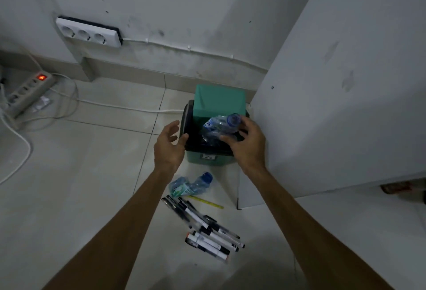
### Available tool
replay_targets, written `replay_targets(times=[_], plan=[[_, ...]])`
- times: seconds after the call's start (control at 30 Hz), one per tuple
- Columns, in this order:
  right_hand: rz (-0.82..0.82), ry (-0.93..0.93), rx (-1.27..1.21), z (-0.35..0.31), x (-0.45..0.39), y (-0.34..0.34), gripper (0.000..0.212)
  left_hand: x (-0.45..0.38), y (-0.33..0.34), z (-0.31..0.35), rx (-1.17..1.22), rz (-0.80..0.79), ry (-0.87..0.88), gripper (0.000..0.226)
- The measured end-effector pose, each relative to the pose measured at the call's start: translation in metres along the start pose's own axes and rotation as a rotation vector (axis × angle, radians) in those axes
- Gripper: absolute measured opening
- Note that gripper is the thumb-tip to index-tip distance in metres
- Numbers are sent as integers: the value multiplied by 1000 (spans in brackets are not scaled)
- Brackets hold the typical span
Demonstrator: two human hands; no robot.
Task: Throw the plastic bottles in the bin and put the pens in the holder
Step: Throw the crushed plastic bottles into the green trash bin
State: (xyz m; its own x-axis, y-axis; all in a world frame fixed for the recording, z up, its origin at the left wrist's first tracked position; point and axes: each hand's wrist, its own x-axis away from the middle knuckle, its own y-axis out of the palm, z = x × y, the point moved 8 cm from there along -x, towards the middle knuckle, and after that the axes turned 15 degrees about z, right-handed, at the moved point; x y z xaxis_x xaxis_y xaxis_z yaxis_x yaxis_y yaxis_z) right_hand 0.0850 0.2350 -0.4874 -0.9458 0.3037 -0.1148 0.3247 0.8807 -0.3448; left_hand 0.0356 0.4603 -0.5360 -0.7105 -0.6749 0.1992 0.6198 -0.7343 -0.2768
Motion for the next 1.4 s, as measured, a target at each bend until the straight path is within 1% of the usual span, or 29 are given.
replay_targets(times=[0.13,0.17,0.27,0.4,0.5,0.57,0.6,0.67,0.73,0.8,0.87,0.97,1.07,1.17,1.27,1.33,1.4], plan=[[-31,-170,143,0,3,14,80,-4,12,-1,-76,-27,62,46],[-32,-212,185,1,3,17,80,-4,13,-3,-90,-20,71,45],[-11,-303,333,4,8,22,66,-6,12,-9,-93,7,99,43],[13,-343,400,14,11,23,40,-12,8,-18,-110,13,97,39],[-91,-445,536,20,16,37,32,-13,8,-20,-103,9,113,38],[-169,-500,667,25,23,47,34,-13,7,-20,-101,16,127,38],[-181,-501,684,29,26,48,37,-13,7,-20,-105,18,130,38],[-136,-443,595,33,32,40,43,-13,8,-20,-113,11,133,38],[-32,-386,456,37,40,23,45,-13,8,-22,-103,8,120,37],[46,-382,416,42,56,7,43,-10,6,-26,-98,8,117,38],[47,-367,403,55,71,-4,40,-4,3,-36,-125,3,111,40],[-102,-271,400,86,88,-2,34,9,-3,-63,-169,-22,55,39],[-271,-126,427,118,99,11,32,20,-3,-91,-210,-71,-2,37],[-354,-49,483,142,103,28,32,25,1,-116,-289,-135,-11,38],[-419,-66,551,159,107,51,35,26,6,-133,-396,-206,75,32],[-507,-120,620,169,113,71,42,28,10,-146,-493,-262,162,33],[-575,-179,682,178,120,88,53,30,13,-160,-574,-294,187,36]])
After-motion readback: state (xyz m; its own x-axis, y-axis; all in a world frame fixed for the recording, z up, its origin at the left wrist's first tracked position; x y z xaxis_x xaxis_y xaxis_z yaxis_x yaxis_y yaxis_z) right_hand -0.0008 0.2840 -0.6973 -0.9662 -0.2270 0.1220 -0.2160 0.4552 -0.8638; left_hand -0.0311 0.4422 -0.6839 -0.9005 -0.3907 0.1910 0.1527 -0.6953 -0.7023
